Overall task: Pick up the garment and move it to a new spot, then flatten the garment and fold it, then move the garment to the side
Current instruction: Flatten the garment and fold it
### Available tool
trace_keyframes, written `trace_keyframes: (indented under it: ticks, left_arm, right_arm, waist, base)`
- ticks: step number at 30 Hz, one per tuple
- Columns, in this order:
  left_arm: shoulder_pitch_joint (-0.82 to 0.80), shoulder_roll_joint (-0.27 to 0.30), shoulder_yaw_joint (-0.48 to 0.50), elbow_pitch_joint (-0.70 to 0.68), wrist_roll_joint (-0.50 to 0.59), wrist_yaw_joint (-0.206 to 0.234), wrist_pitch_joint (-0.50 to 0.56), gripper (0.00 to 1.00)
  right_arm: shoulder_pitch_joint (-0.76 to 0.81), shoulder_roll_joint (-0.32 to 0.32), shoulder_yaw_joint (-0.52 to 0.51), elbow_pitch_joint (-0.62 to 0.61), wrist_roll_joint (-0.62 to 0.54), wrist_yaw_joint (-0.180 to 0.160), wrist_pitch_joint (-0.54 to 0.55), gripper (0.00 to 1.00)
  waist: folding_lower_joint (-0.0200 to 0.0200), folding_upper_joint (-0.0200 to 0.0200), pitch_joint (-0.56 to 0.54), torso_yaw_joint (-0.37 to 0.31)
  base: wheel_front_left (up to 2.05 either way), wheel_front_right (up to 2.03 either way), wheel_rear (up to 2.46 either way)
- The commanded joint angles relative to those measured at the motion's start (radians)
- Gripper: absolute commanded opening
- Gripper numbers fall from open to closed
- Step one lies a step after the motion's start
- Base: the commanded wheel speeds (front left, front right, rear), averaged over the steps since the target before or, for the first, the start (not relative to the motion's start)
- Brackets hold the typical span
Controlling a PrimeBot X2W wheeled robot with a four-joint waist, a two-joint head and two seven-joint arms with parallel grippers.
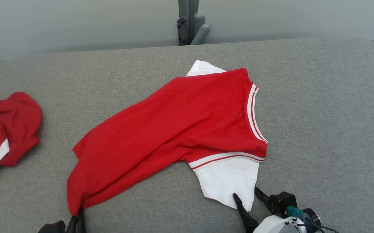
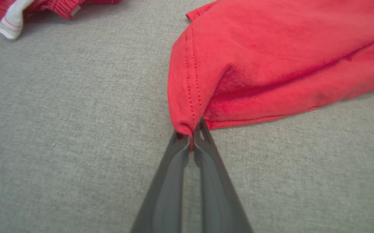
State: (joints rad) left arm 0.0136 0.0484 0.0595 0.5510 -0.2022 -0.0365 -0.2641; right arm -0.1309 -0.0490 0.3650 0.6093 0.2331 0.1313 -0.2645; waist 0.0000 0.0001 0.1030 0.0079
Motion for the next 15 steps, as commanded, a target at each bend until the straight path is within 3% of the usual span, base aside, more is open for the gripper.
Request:
trace_keyframes:
  ticks: [1,6,7,8,9,15]
  left_arm:
    - [-0.008,0.004,-0.006,-0.005,-0.010,-0.002,0.000,0.00]
    - [-0.010,0.004,-0.017,-0.011,-0.009,0.000,0.000,0.00]
    - [-0.011,0.004,-0.018,-0.011,-0.008,0.001,0.000,0.00]
    - [-0.013,0.004,-0.018,-0.012,-0.007,0.001,0.000,0.00]
    - [-0.017,0.004,-0.020,-0.016,-0.003,-0.003,0.000,0.00]
    - [-0.029,0.004,-0.019,-0.058,0.005,-0.027,0.000,0.00]
  right_arm:
    - [-0.005,-0.004,0.010,0.013,0.004,-0.001,0.001,1.00]
    - [0.005,-0.010,0.068,0.063,0.024,0.000,0.003,1.00]
    - [0.004,-0.011,0.077,0.071,0.031,0.000,0.003,0.86]
    - [0.003,-0.012,0.084,0.078,0.038,0.000,0.005,0.38]
    - [-0.003,-0.010,0.093,0.079,0.051,0.000,0.005,0.00]
    - [-0.035,-0.024,0.036,-0.034,0.079,-0.001,0.000,0.00]
  waist:
    - [0.0000,-0.0001,-0.001,0.000]
    - [0.0000,-0.0001,-0.005,-0.001]
    - [0.0000,-0.0001,-0.006,-0.002]
    - [0.0000,-0.0001,-0.008,-0.002]
    - [0.0000,-0.0001,-0.011,-0.004]
    - [0.0000,-0.0001,-0.039,-0.013]
  base:
    - [0.00,0.00,0.00]
    - [0.00,0.00,0.00]
    - [0.00,0.00,0.00]
    - [0.00,0.00,0.00]
    - [0.00,0.00,0.00]
    - [0.00,0.00,0.00]
